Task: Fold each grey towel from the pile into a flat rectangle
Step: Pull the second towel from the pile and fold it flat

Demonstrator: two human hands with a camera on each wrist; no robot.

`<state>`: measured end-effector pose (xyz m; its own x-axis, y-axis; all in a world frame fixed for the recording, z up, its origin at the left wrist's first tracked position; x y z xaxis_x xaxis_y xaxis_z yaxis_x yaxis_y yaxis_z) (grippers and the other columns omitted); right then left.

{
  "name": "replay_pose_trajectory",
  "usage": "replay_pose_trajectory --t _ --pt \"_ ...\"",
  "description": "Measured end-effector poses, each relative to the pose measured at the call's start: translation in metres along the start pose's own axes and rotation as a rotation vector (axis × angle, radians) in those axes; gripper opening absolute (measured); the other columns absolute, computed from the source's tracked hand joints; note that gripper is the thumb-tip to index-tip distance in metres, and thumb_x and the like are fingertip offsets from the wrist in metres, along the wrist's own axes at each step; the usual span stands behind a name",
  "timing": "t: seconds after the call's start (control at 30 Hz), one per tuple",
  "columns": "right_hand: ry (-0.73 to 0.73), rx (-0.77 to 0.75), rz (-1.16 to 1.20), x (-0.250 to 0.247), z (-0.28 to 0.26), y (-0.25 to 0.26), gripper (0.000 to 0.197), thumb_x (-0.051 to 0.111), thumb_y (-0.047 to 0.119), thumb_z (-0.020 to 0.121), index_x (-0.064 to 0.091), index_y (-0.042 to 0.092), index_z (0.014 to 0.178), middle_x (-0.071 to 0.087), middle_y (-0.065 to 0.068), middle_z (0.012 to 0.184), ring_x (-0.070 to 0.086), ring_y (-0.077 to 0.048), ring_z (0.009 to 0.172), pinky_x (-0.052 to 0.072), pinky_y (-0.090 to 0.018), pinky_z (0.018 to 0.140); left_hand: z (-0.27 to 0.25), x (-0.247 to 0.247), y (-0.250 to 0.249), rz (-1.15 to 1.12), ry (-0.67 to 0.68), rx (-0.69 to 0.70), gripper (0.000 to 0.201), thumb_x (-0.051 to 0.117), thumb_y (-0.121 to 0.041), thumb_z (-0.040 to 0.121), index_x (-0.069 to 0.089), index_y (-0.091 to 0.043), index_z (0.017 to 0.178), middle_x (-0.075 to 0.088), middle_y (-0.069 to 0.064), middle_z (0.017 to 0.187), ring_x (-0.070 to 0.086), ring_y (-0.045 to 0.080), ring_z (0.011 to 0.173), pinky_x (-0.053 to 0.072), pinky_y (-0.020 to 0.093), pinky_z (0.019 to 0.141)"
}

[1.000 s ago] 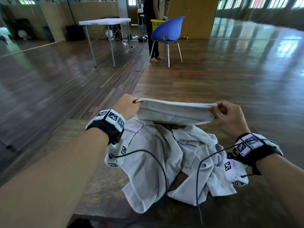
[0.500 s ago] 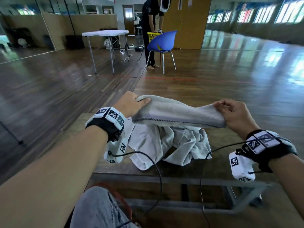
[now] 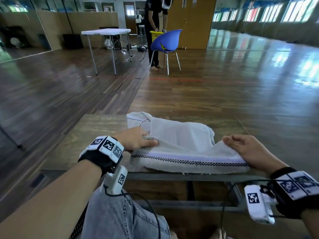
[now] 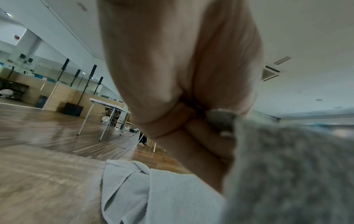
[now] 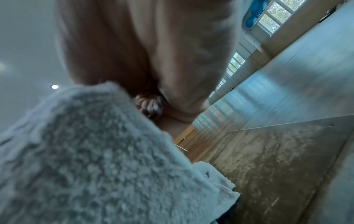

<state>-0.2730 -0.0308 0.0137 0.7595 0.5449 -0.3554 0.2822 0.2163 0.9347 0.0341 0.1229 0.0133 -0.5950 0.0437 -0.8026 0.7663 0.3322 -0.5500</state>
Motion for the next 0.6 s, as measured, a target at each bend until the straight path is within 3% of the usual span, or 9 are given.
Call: replay_pose_trajectory --t 0.13,0.2,0.23,0.3,0.33,0.37,0.43,0.5,0.6 --pt "-0.073 0.044 0.000 -0.005 0.026 -0.018 0.028 0.063 0.023 0.096 0.066 0.002 0.078 0.067 0.007 0.055 0.058 0.000 0.044 0.043 -0.011 0.044 0.036 -0.005 0.009 -0.037 -0.047 -0.023 0.050 0.069 -0.058 0.081 0.058 -0.009 0.074 0.051 0.001 0.062 0.045 0.018 0.059 0.033 0.029 0.059" --pt "-0.119 0.055 -0.047 -0.009 0.047 -0.031 0.025 0.065 0.023 0.095 0.066 0.006 0.077 0.068 0.006 0.060 0.059 -0.001 0.049 0.045 -0.013 0.049 0.058 -0.008 0.014 -0.029 -0.108 -0.025 0.041 0.071 -0.054 0.081 0.059 -0.017 0.067 0.053 -0.015 0.052 0.046 0.010 0.053 0.034 0.023 0.055" --pt "-0.141 0.065 -0.067 -0.011 0.060 -0.038 0.022 0.067 0.024 0.094 0.068 0.006 0.081 0.070 0.000 0.068 0.061 -0.005 0.056 0.047 -0.018 0.054 0.070 -0.010 0.015 -0.031 -0.137 -0.021 0.038 0.073 -0.052 0.080 0.059 -0.020 0.067 0.055 -0.016 0.054 0.048 0.008 0.055 0.034 0.022 0.055" --pt "-0.180 0.083 -0.126 -0.014 0.090 -0.052 0.019 0.068 0.025 0.094 0.070 0.008 0.086 0.072 -0.008 0.081 0.064 -0.017 0.069 0.048 -0.028 0.064 0.096 -0.015 0.017 -0.063 -0.192 -0.015 0.038 0.076 -0.046 0.080 0.060 -0.012 0.071 0.059 -0.001 0.069 0.051 0.013 0.061 0.037 0.021 0.056" --pt "-0.195 0.079 -0.162 -0.017 0.107 -0.059 0.018 0.068 0.027 0.094 0.069 0.010 0.087 0.072 -0.009 0.083 0.064 -0.021 0.073 0.047 -0.031 0.067 0.109 -0.019 0.017 -0.069 -0.223 -0.010 0.041 0.077 -0.043 0.080 0.063 -0.005 0.070 0.059 0.006 0.070 0.052 0.012 0.056 0.037 0.017 0.051" --pt "-0.205 0.067 -0.204 -0.019 0.127 -0.064 0.018 0.068 0.029 0.093 0.068 0.012 0.086 0.071 -0.007 0.082 0.062 -0.022 0.073 0.046 -0.032 0.068 0.124 -0.024 0.017 -0.060 -0.254 -0.009 0.042 0.077 -0.040 0.081 0.064 -0.003 0.068 0.058 0.008 0.066 0.051 0.008 0.047 0.034 0.014 0.043" --pt "-0.222 0.039 -0.309 -0.022 0.168 -0.071 0.019 0.069 0.031 0.093 0.065 0.017 0.081 0.066 -0.002 0.075 0.058 -0.022 0.070 0.043 -0.033 0.067 0.154 -0.037 0.015 -0.023 -0.334 -0.019 0.034 0.076 -0.035 0.083 0.067 -0.006 0.069 0.057 0.003 0.059 0.047 0.004 0.040 0.034 0.013 0.040" --pt "-0.236 0.017 -0.411 -0.023 0.211 -0.076 0.018 0.069 0.029 0.092 0.063 0.019 0.078 0.065 0.001 0.073 0.058 -0.019 0.068 0.043 -0.031 0.061 0.184 -0.049 0.015 0.011 -0.439 -0.040 0.024 0.073 -0.031 0.086 0.074 -0.009 0.077 0.064 0.004 0.064 0.053 0.012 0.054 0.036 0.018 0.049" --pt "-0.293 0.005 -0.510 -0.023 0.264 -0.085 0.021 0.064 0.023 0.094 0.057 0.021 0.075 0.059 0.014 0.070 0.052 0.000 0.066 0.036 -0.019 0.049 0.225 -0.051 0.028 0.040 -0.574 -0.086 0.022 0.069 -0.029 0.090 0.076 -0.008 0.086 0.068 0.006 0.074 0.057 0.018 0.069 0.037 0.024 0.064"
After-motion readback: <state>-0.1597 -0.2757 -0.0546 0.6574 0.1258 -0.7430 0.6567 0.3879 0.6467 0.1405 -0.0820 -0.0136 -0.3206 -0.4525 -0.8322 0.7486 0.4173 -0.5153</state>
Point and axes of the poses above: each hand's wrist, its own z-axis towards the middle knuckle, its own x-axis out of the palm, y = z × x, the point moved 6 cm from there along z, towards the middle knuckle
